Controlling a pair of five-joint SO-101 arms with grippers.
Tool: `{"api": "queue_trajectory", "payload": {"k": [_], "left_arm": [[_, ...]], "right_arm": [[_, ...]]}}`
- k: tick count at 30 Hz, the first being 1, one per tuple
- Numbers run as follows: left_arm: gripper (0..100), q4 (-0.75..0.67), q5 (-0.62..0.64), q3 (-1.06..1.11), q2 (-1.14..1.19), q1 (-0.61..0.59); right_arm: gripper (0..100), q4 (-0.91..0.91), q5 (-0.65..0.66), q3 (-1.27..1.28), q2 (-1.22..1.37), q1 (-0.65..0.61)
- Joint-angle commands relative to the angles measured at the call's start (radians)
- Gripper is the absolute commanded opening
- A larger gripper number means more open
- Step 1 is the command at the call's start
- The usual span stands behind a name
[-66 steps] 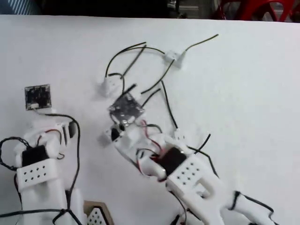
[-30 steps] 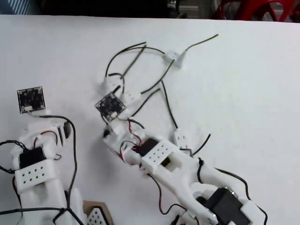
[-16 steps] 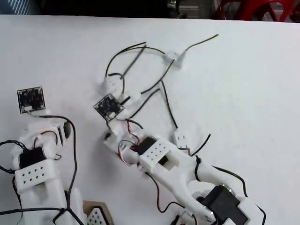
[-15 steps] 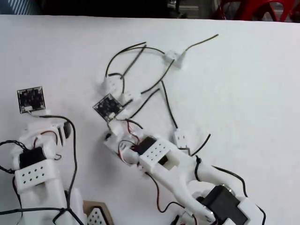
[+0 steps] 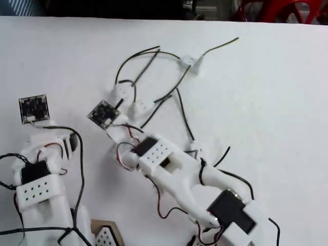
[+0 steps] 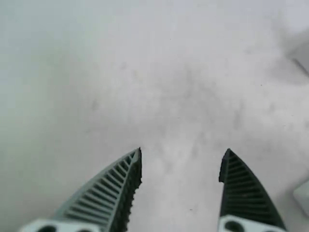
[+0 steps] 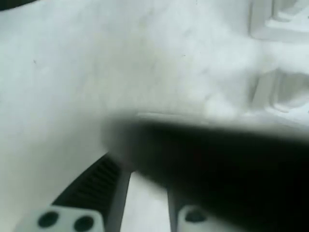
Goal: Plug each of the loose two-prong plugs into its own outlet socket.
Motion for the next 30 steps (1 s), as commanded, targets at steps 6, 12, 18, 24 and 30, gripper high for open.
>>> {"api": "queue_trajectory", "payload": {"k": [6, 12, 18, 24, 30], "left_arm": [[26, -0.015, 0.002, 0.000, -0.030, -0.008], [26, -0.020, 0.002, 0.009, -0.035, -0.008], [26, -0.020, 0.000, 0.011, -0.035, -0.008], [26, -0.020, 0.000, 0.011, -0.035, -0.008], [26, -0.021, 0.000, 0.011, -0.035, -0.008]], "right_arm": [[1.8, -0.059, 0.003, -0.209, 0.031, 0.076], [1.9, -0.202, -0.087, -0.305, 0.031, 0.174], [16.2, -0.188, -0.158, -0.319, 0.031, 0.203], [20.5, -0.122, -0.158, -0.327, -0.004, 0.211], [20.5, 0.090, -0.153, -0.321, -0.165, 0.216]]}}
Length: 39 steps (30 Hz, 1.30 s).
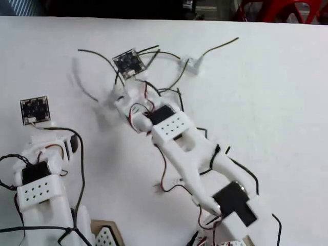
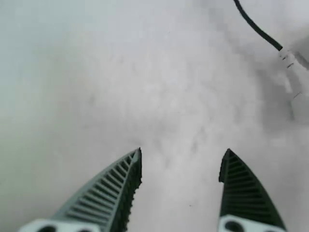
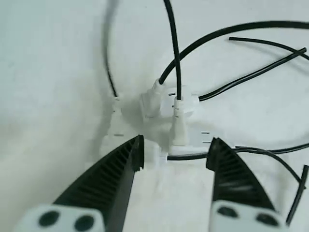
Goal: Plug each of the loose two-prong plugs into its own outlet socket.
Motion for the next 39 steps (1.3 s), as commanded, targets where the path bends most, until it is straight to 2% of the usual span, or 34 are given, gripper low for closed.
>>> {"api": "queue_trajectory", "payload": {"k": [1, 9, 16, 27, 33, 37, 39], "left_arm": [[26, -0.021, 0.000, -0.006, -0.033, -0.007], [26, -0.021, 0.000, -0.005, -0.033, -0.007], [26, -0.021, 0.000, -0.005, -0.033, -0.007], [26, -0.021, 0.000, -0.003, -0.033, -0.007], [26, -0.021, 0.000, -0.003, -0.033, -0.007], [26, -0.021, 0.000, -0.003, -0.033, -0.007], [26, -0.021, 0.000, -0.003, -0.033, -0.007]], "right_arm": [[20.5, 0.174, -0.008, -0.041, -0.156, 0.007], [20.4, 0.654, -0.005, -0.038, -0.377, 0.064], [20.4, 0.903, -0.005, 0.037, -0.440, 0.064], [20.8, 0.949, -0.026, 0.367, -0.593, 0.064], [20.8, 0.825, -0.218, 0.488, -0.536, 0.053], [20.8, 0.786, -0.361, 0.496, -0.412, 0.031], [20.8, 0.756, -0.388, 0.494, -0.343, 0.038]]}}
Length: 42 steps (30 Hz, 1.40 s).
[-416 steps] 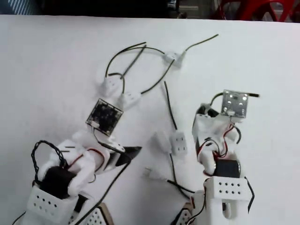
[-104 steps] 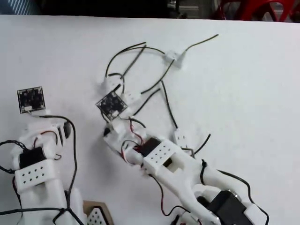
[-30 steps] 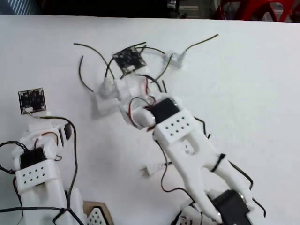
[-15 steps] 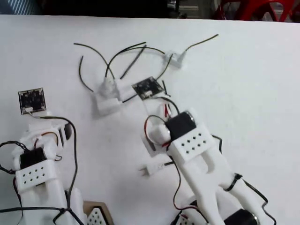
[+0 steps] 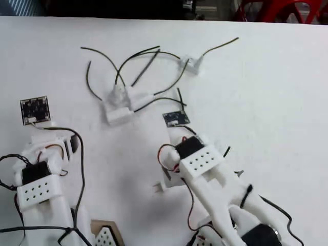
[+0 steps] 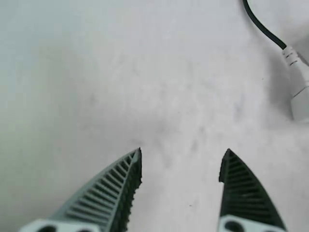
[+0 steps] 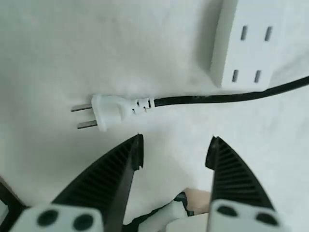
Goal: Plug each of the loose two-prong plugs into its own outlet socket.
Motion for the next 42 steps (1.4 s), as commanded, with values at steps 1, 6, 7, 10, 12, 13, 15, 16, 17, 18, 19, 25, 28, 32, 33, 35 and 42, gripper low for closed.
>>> {"api": "queue_trajectory", "payload": {"k": [1, 6, 7, 10, 12, 13, 15, 16, 17, 18, 19, 25, 28, 32, 33, 35, 42], "left_arm": [[26, -0.021, 0.000, -0.003, -0.033, -0.007], [26, -0.021, 0.000, -0.003, -0.033, -0.007], [26, -0.021, 0.000, -0.003, -0.033, -0.007], [26, -0.021, 0.000, -0.003, -0.033, -0.007], [26, -0.021, 0.000, -0.003, -0.033, -0.007], [26, -0.021, 0.000, -0.003, -0.033, -0.007], [26, -0.021, 0.000, -0.003, -0.033, -0.007], [26, -0.021, 0.000, -0.003, -0.033, -0.007], [26, -0.021, 0.000, -0.003, -0.033, -0.007], [26, -0.021, 0.000, -0.003, -0.033, -0.007], [26, -0.021, 0.000, -0.003, -0.033, -0.007], [26, -0.021, 0.000, -0.003, -0.033, -0.007], [26, -0.021, 0.000, -0.003, -0.033, -0.007], [26, -0.021, 0.000, -0.002, -0.033, -0.007], [26, -0.021, 0.000, -0.002, -0.033, -0.007], [26, -0.021, 0.000, -0.002, -0.033, -0.007], [26, -0.020, 0.000, -0.002, -0.033, -0.007]], "right_arm": [[20.8, -0.059, -0.054, -0.009, 0.102, 0.001], [20.7, -0.145, -0.106, -0.028, 0.191, 0.048], [20.7, -0.160, -0.107, -0.031, 0.193, 0.061], [20.6, -0.193, -0.112, -0.029, 0.202, 0.094], [20.7, -0.199, -0.135, -0.029, 0.202, 0.131], [20.7, -0.199, -0.138, -0.029, 0.202, 0.151], [20.7, -0.199, -0.137, -0.029, 0.202, 0.185], [20.7, -0.199, -0.137, -0.028, 0.202, 0.202], [20.7, -0.199, -0.137, -0.028, 0.202, 0.217], [20.7, -0.199, -0.137, -0.028, 0.202, 0.234], [20.7, -0.199, -0.137, -0.028, 0.202, 0.249], [20.5, -0.199, -0.144, -0.028, 0.203, 0.283], [20.5, -0.199, -0.146, -0.028, 0.203, 0.283], [20.5, -0.205, -0.146, -0.014, 0.216, 0.277], [20.5, -0.216, -0.146, -0.008, 0.229, 0.275], [20.5, -0.243, -0.146, -0.002, 0.266, 0.275], [20.2, -0.255, -0.143, -0.026, 0.398, 0.277]]}}
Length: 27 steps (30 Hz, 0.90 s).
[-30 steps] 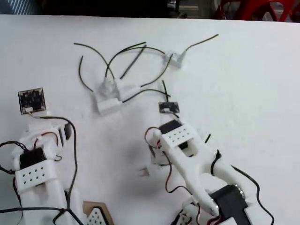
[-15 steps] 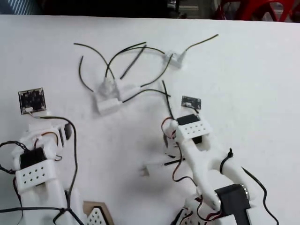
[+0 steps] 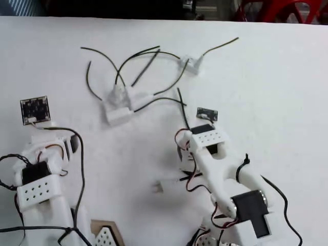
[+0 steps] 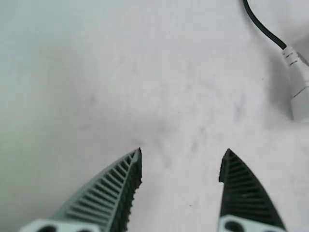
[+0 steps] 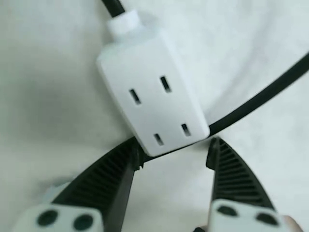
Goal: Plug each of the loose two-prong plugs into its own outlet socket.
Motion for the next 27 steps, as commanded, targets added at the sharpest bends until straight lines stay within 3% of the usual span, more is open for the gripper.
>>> {"api": "queue_trajectory", "payload": {"k": [1, 6, 14, 27], "left_arm": [[26, -0.020, 0.000, -0.003, -0.033, -0.007], [26, -0.020, 0.000, -0.003, -0.033, -0.007], [26, -0.020, 0.000, -0.003, -0.033, -0.007], [26, -0.020, 0.000, -0.003, -0.033, -0.007]], "right_arm": [[19.0, -0.013, -0.003, -0.012, 0.056, 0.005], [1.7, -0.030, 0.002, -0.014, 0.053, 0.002], [1.6, -0.015, 0.006, -0.014, -0.111, 0.004], [1.7, 0.077, 0.236, -0.014, -0.634, 0.094]]}}
